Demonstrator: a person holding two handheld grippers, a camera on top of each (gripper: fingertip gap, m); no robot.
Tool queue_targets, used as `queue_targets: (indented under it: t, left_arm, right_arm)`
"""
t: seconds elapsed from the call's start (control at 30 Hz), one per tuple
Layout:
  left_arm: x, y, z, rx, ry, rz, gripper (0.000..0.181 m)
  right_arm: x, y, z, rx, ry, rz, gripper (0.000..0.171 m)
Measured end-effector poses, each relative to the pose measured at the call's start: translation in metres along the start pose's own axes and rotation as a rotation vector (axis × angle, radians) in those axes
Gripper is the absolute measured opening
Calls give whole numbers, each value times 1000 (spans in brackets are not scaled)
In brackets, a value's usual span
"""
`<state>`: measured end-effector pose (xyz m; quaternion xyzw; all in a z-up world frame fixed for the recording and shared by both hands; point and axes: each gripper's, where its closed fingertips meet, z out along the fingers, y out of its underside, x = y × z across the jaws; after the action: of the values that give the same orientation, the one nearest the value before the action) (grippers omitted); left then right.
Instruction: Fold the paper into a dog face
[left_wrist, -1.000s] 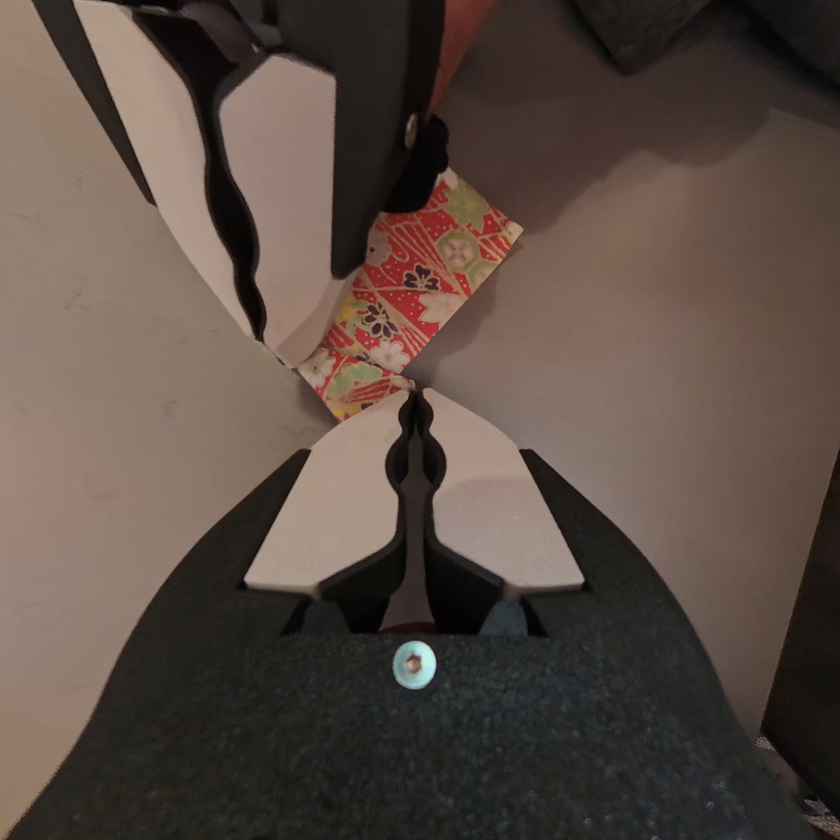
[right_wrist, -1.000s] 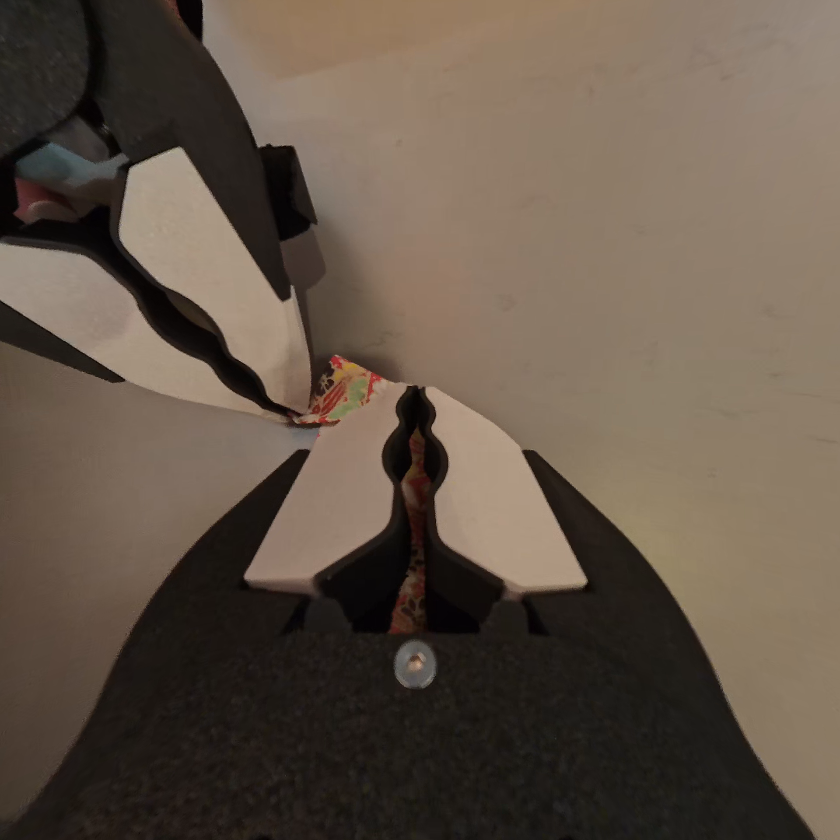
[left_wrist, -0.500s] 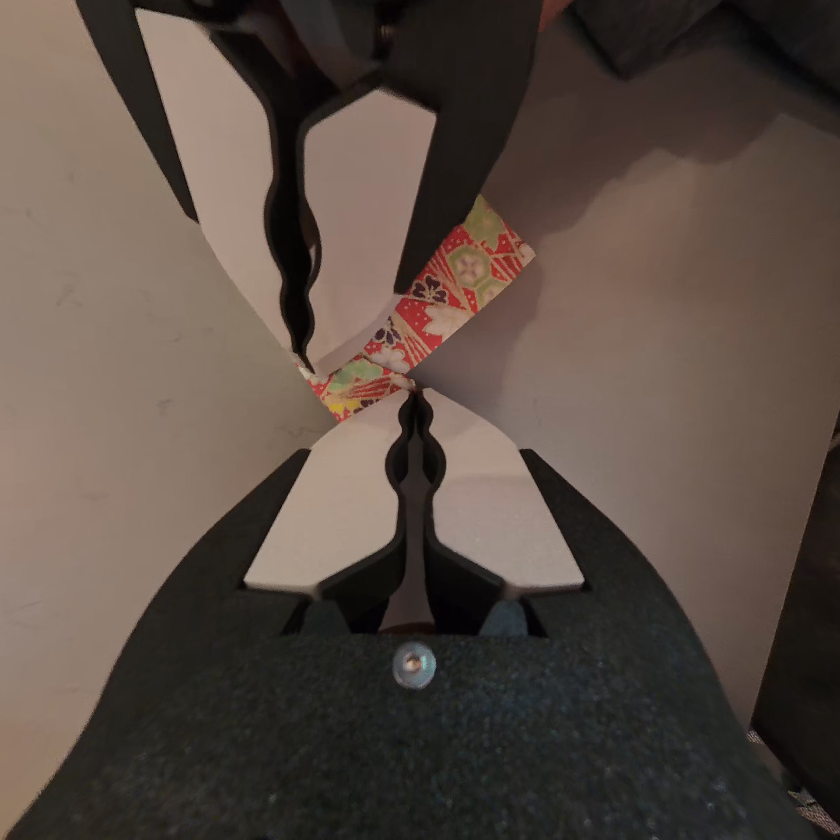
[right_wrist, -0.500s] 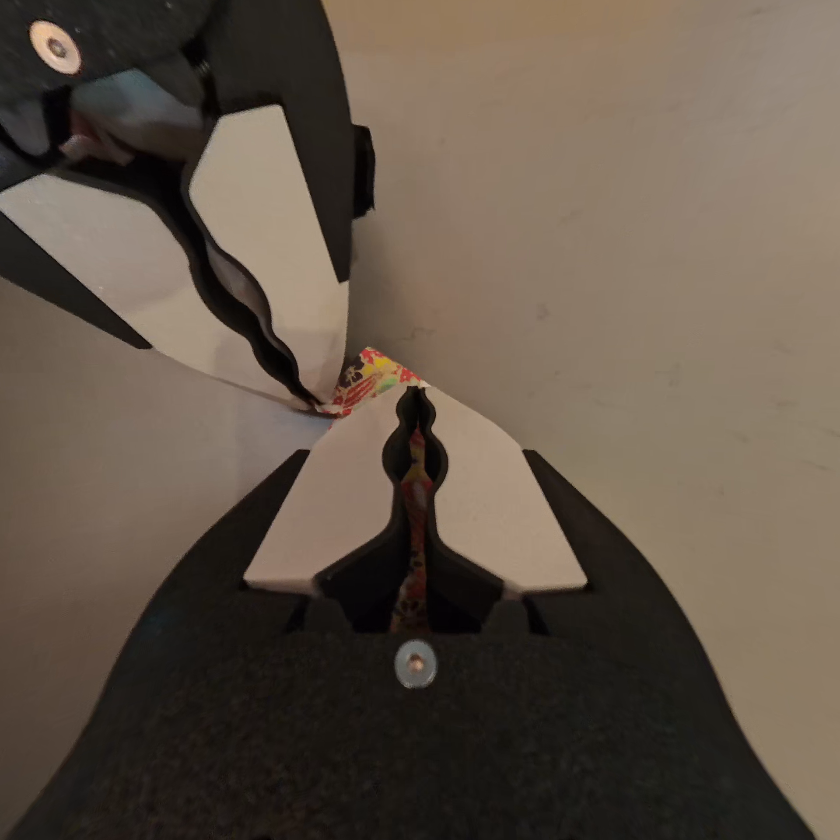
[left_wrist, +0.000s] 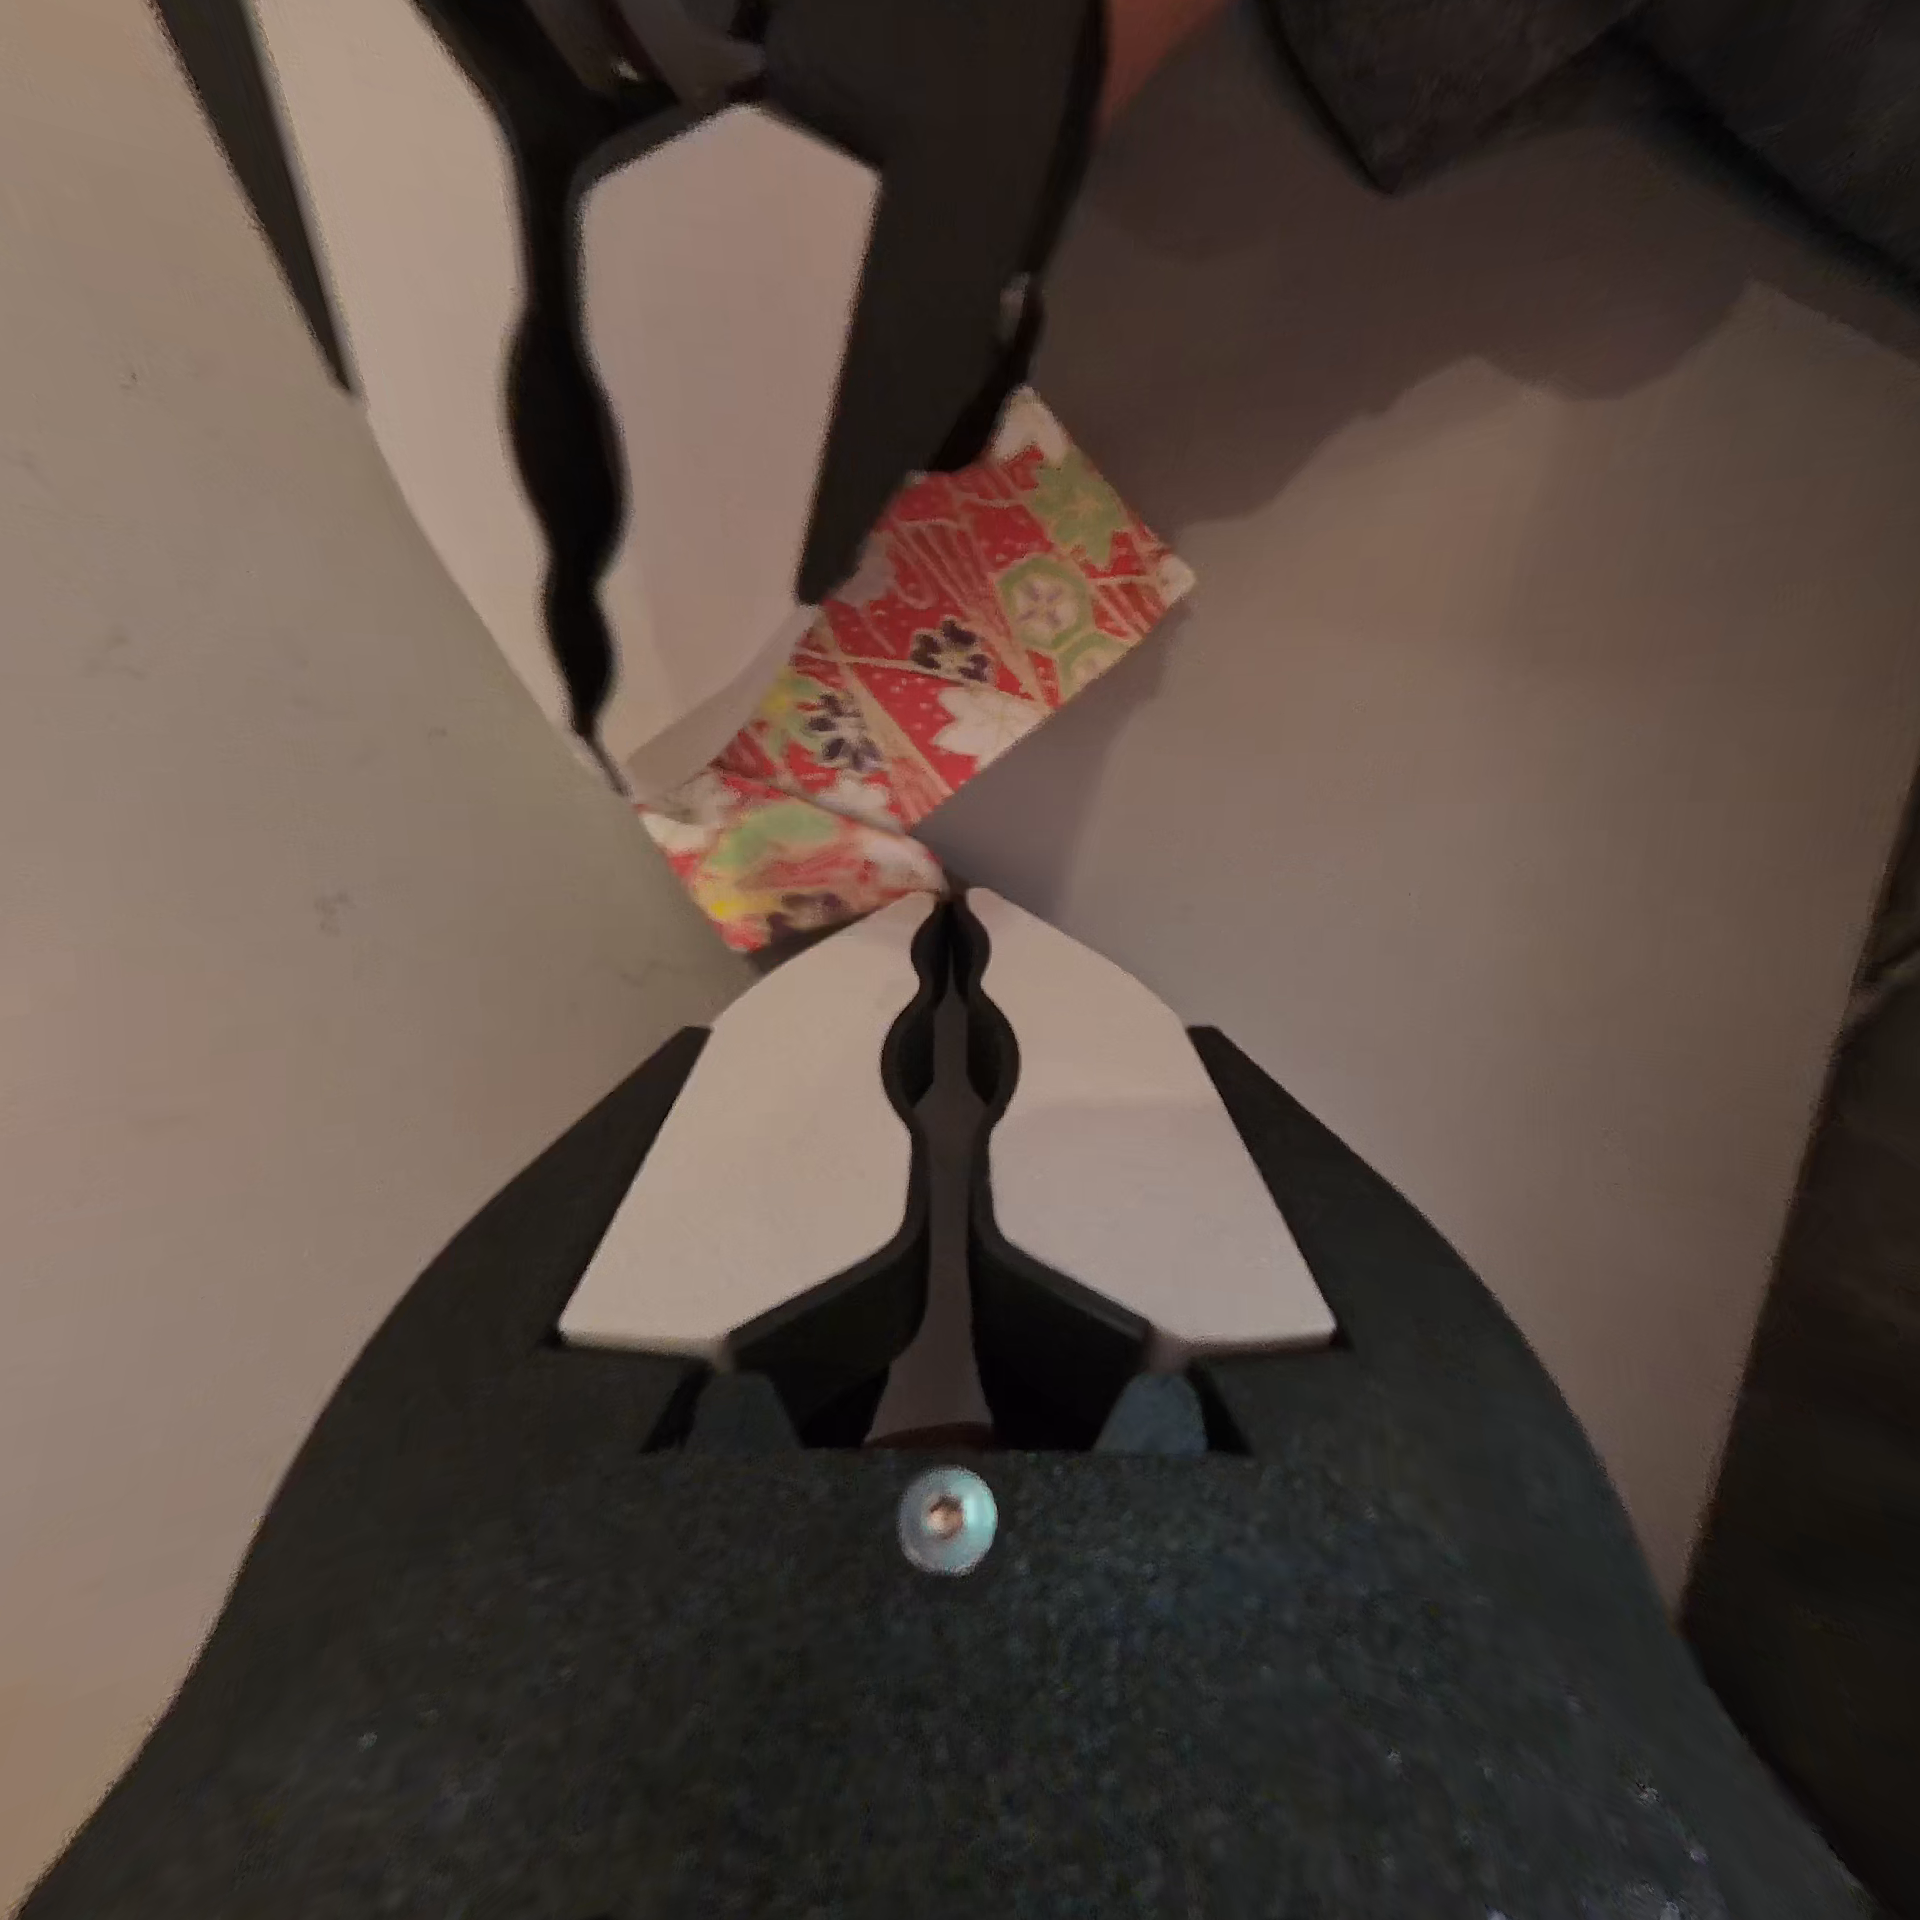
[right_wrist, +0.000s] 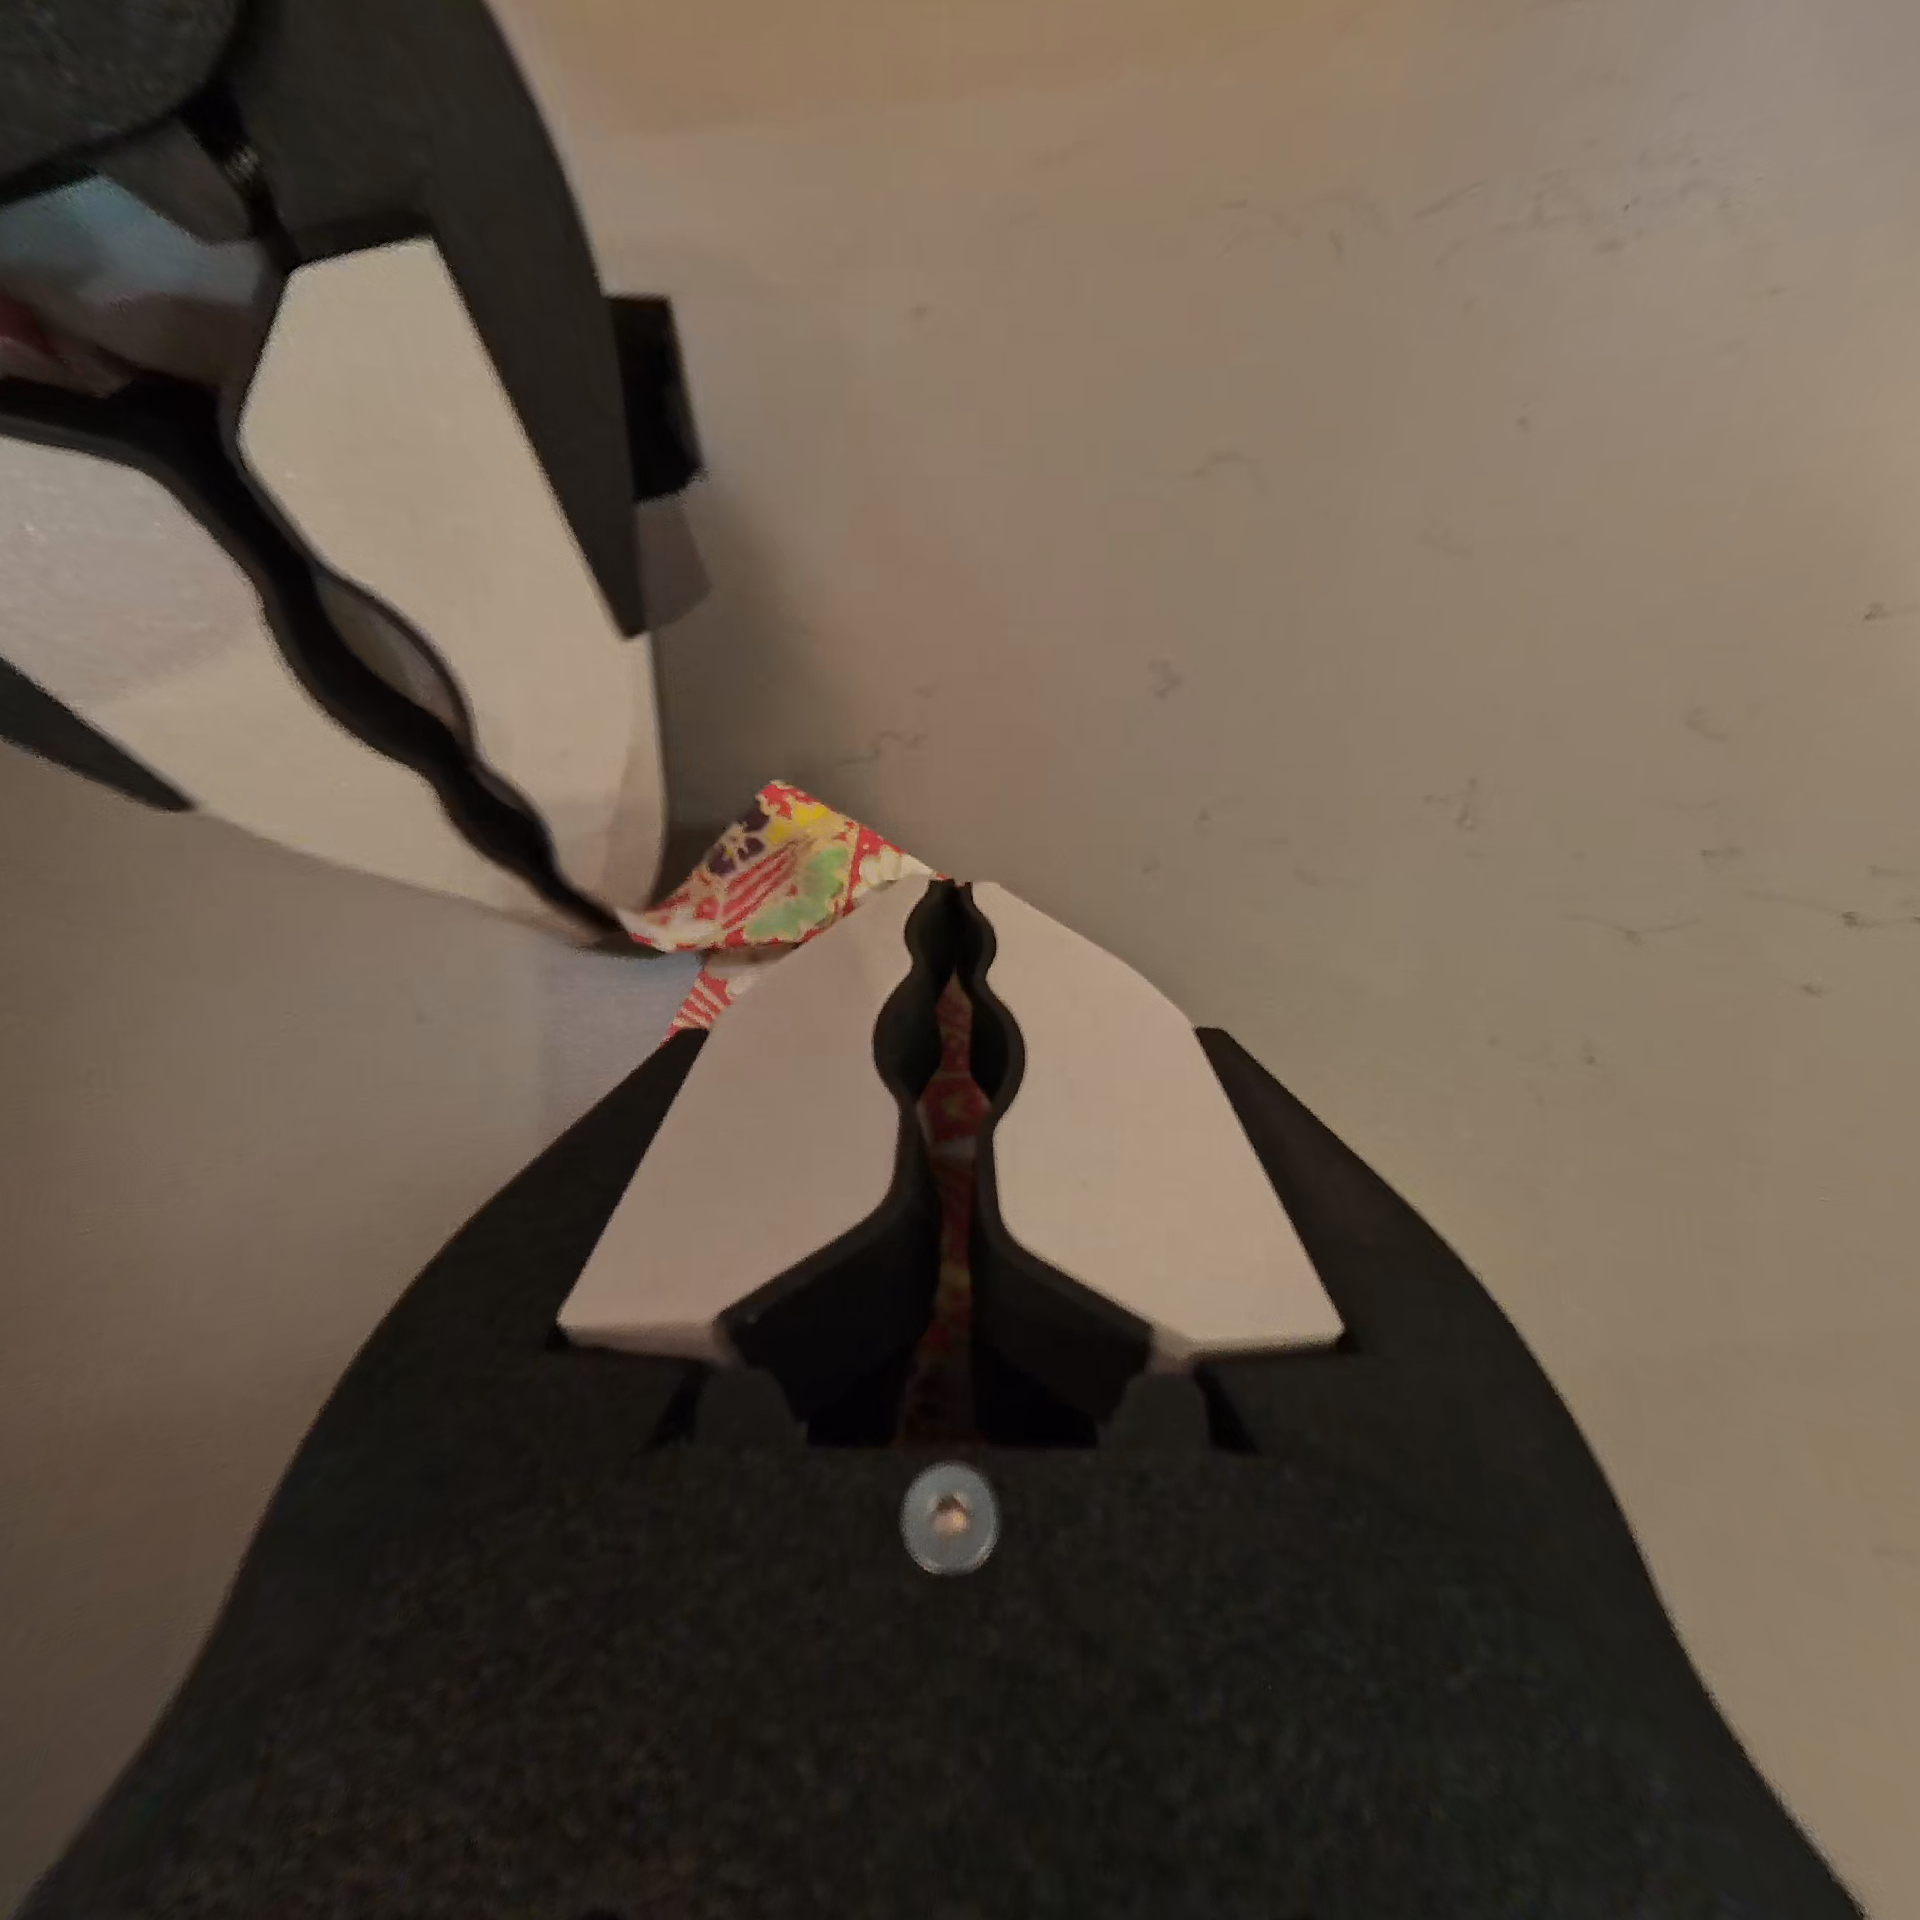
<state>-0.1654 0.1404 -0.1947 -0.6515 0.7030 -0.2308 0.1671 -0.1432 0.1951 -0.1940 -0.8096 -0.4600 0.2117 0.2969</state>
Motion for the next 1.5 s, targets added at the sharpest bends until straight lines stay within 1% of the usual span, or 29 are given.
queue_targets:
  t: [0.07, 0.2, 0.33, 0.4, 0.5, 0.63, 0.77, 0.87, 1.03, 1.17, 1.27, 1.37, 1.5]
  left_arm:
    - [9, 0, 0, 14, 39, -28, 0]
    - [11, 7, -11, 35, -9, -58, 1]
    - [-10, -12, -29, 179, -80, -176, 0]
    - [-24, -22, -28, 207, -106, -227, 0]
    - [-38, -26, -15, 158, -126, -218, 0]
    - [-34, -16, 6, 38, -106, -158, 0]
    - [-22, -13, 7, 30, -86, -119, 0]
    - [-19, -12, 6, 47, -96, -127, 0]
    - [-11, -7, 2, 36, -53, -140, 0]
    - [-26, -11, -11, 110, -91, -205, 0]
    - [-35, -9, -10, 102, -114, -221, 0]
    - [-34, -4, -2, 61, -132, -198, 0]
    - [-32, -3, -2, 62, -142, -219, 0]
  right_arm:
    - [0, 0, 0, 0, 0, 9, 0]
    - [0, 0, 0, 4, 17, -5, 0]
    - [0, 0, 0, 7, 27, -12, 0]
    - [0, 0, 0, 8, 31, -15, 0]
    - [1, 0, 0, 8, 33, -14, 0]
    - [1, 0, 0, 8, 34, -9, 0]
    - [1, 0, 0, 8, 34, -7, 0]
    - [1, 0, 0, 7, 28, -3, 0]
    - [1, 0, 0, 7, 29, -5, 0]
    - [1, 0, 0, 8, 32, -8, 0]
    - [1, 0, 0, 8, 32, -7, 0]
    - [1, 0, 0, 9, 35, -8, 0]
    - [1, 0, 0, 10, 40, -10, 0]
